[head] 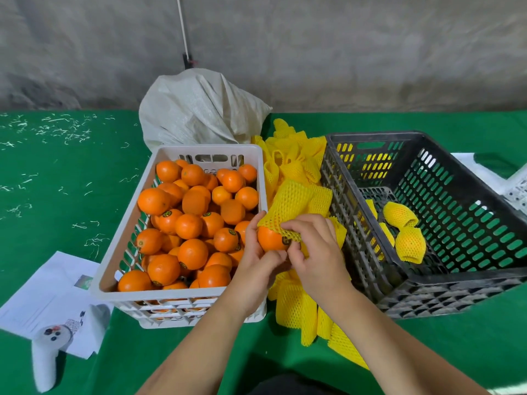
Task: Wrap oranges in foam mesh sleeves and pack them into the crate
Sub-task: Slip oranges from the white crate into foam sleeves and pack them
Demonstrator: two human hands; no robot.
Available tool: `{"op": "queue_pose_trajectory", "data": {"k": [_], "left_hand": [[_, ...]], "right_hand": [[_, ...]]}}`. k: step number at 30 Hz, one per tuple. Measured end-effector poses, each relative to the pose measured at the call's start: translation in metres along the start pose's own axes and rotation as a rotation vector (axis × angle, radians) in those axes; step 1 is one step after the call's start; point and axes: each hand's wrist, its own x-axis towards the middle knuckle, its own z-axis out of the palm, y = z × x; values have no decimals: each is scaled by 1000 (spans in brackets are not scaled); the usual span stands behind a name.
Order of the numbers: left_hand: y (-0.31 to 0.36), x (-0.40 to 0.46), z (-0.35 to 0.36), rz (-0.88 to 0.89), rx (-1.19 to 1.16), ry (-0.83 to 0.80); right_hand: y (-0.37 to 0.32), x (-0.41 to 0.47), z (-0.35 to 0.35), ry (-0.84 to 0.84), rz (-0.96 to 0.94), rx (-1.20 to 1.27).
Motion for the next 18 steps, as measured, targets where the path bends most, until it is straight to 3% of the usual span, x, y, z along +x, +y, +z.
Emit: {"op": "queue_pose_trajectory", "data": {"k": [3, 9, 14, 18], "left_hand": [[-3, 3, 0, 53, 36, 17], [-10, 11, 2, 114, -32, 218], [-2, 8, 11, 123, -58, 214], [3, 4, 11, 121, -28, 173]], "right_hand": [[7, 10, -4, -42, -14, 20], [-9, 8, -1, -59, -255, 49], [0, 24, 3, 99, 141, 133], [11, 33, 0, -88, 264, 258]]}}
